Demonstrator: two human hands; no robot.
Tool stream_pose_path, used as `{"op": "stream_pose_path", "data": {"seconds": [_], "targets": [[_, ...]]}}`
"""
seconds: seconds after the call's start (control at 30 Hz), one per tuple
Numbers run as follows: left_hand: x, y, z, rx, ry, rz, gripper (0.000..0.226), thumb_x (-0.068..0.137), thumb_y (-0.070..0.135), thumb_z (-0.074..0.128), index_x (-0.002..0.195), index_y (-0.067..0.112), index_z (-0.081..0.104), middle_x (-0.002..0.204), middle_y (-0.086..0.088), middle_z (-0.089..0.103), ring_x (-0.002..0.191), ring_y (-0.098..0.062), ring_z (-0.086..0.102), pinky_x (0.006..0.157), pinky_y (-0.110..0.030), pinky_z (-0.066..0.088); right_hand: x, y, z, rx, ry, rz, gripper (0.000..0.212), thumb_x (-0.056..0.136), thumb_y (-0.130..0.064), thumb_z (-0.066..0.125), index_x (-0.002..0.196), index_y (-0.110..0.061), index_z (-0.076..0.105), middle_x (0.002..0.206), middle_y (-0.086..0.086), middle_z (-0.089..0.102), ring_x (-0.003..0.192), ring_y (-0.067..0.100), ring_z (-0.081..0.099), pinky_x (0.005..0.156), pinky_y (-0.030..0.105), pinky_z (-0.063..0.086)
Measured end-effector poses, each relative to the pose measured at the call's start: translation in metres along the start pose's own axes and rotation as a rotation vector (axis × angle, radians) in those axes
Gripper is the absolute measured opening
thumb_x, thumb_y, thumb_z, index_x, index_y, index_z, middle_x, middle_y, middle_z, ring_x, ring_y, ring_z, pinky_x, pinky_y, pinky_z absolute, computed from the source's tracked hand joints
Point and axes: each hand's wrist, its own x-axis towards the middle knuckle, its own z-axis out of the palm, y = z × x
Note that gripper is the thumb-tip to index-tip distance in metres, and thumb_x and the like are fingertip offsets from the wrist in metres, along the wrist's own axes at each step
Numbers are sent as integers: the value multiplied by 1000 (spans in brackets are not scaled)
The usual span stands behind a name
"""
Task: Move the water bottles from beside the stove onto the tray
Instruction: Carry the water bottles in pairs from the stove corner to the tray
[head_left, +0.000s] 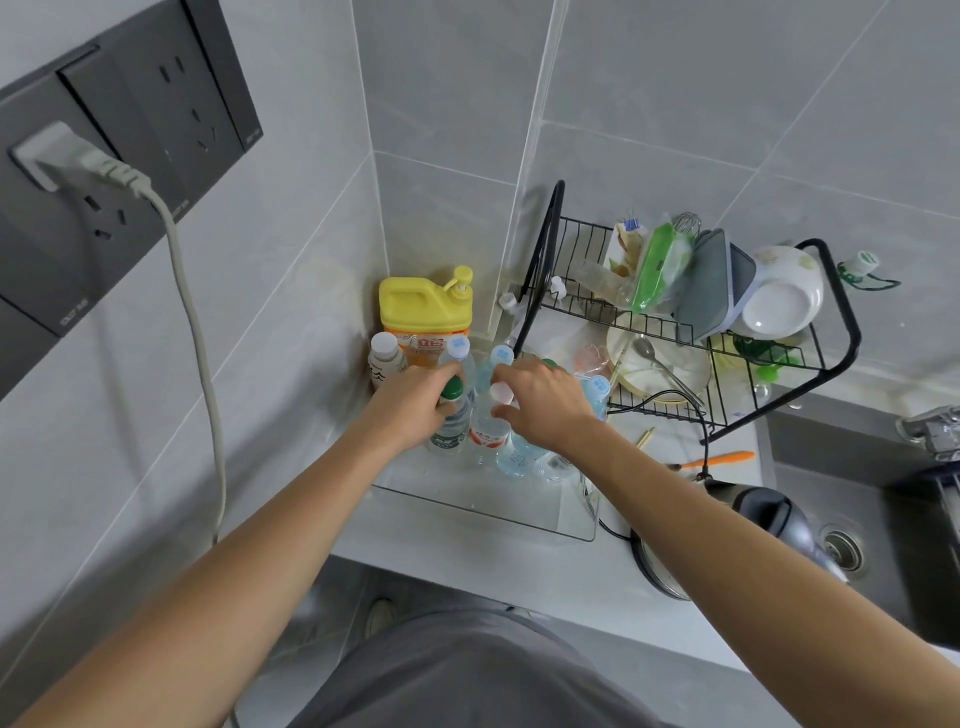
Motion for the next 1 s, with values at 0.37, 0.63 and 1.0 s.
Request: {"op": "stream_pose_path", "data": {"seconds": [0.37, 0.63, 1.0], "targets": [[-25, 44, -42, 107, 369, -74, 39, 95, 45, 62, 127, 22, 59, 107, -6, 62, 105, -35, 60, 72, -45, 53, -52, 30, -32, 112, 315, 38, 47, 99, -49, 60, 138, -24, 52, 110, -2, 63, 104, 27, 58, 84, 45, 54], [14, 131, -41, 130, 401, 143, 57, 98, 53, 49, 144, 20, 56, 131, -5, 58, 124, -32, 53, 89, -50, 52, -141, 83, -63, 106, 449, 340, 63, 98, -64, 47, 152, -30, 43, 146, -4, 48, 132, 25, 44, 106, 47, 46], [16, 290, 5, 85, 120, 667, 64, 100, 58, 46, 157, 30, 42, 157, -2, 44, 149, -27, 34, 118, -49, 37, -328, 97, -54, 144, 639, 919, 66, 97, -64, 48, 155, -34, 40, 152, -5, 45, 141, 22, 39, 108, 49, 44]]}}
